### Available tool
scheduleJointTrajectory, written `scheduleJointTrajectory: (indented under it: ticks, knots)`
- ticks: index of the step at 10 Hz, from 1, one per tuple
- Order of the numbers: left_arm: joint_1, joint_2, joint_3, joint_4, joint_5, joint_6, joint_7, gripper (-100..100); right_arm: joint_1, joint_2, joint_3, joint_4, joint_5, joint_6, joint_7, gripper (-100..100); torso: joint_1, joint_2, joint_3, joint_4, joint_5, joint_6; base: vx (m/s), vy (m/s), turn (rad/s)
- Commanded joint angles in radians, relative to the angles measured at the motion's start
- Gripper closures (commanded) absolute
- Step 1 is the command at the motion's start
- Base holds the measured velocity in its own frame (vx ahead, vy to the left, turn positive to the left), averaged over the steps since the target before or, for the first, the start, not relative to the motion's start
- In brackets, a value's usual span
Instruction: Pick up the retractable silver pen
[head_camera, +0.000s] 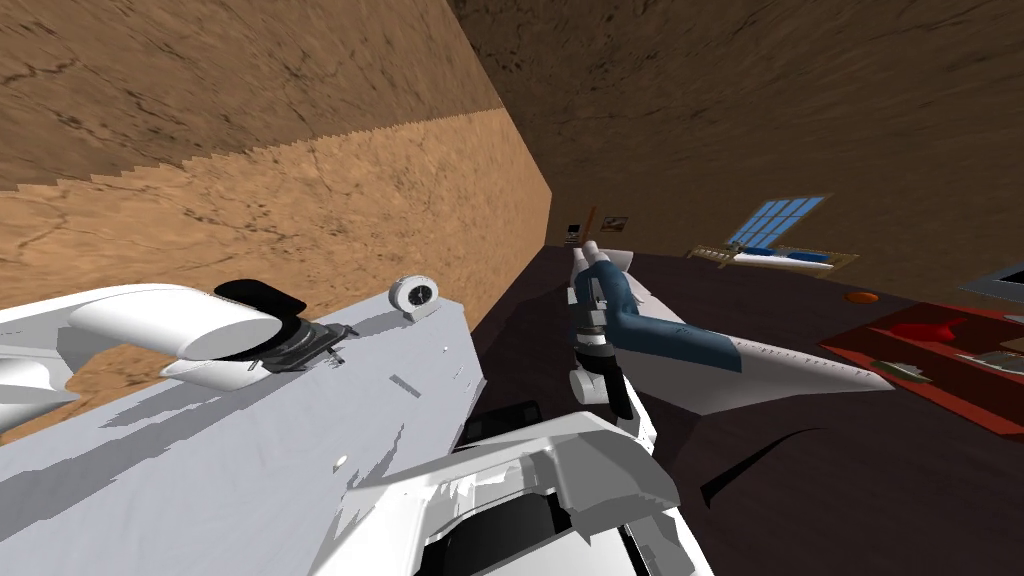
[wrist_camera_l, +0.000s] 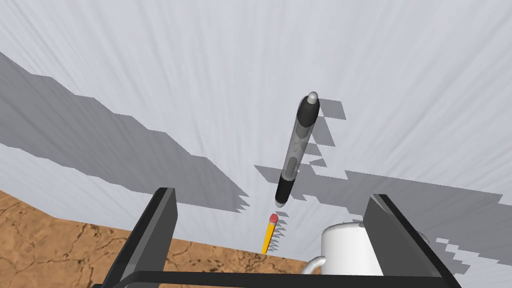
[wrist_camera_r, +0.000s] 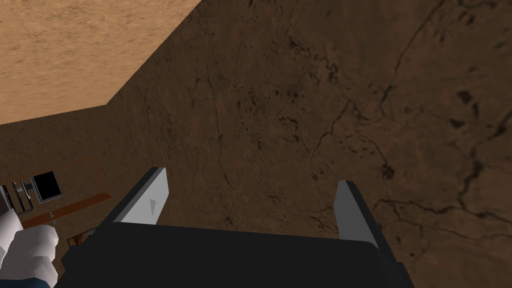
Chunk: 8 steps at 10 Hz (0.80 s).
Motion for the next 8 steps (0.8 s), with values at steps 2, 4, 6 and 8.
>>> scheduleJointTrajectory:
  ticks: [2,4,6,8]
  knots:
    - [-0.019,0.012,-0.031,0.022,0.009,0.054,-0.006,-100,0.0,0.0,0.0,0.0,0.0,0.0,0.0,0,0.0,0.0,0.0,0.0,0.0,0.0,0.003,0.026,-0.097]
    - [-0.012,0.012,-0.022,0.014,0.009,0.047,-0.003,0,0.0,0.0,0.0,0.0,0.0,0.0,0.0,0,-0.001,0.0,0.0,0.0,0.0,0.0,0.0,0.005,-0.005]
    - [-0.056,0.002,-0.017,0.093,0.0,0.007,-0.073,-100,0.0,0.0,0.0,0.0,0.0,0.0,0.0,0,-0.006,0.001,0.001,0.0,-0.001,0.001,-0.033,-0.085,-0.113]
    - [-0.056,0.002,-0.017,0.154,0.0,0.007,-0.111,-100,0.0,0.0,0.0,0.0,0.0,0.0,0.0,0,-0.006,0.002,0.001,0.001,-0.002,-0.001,-0.009,-0.028,0.012]
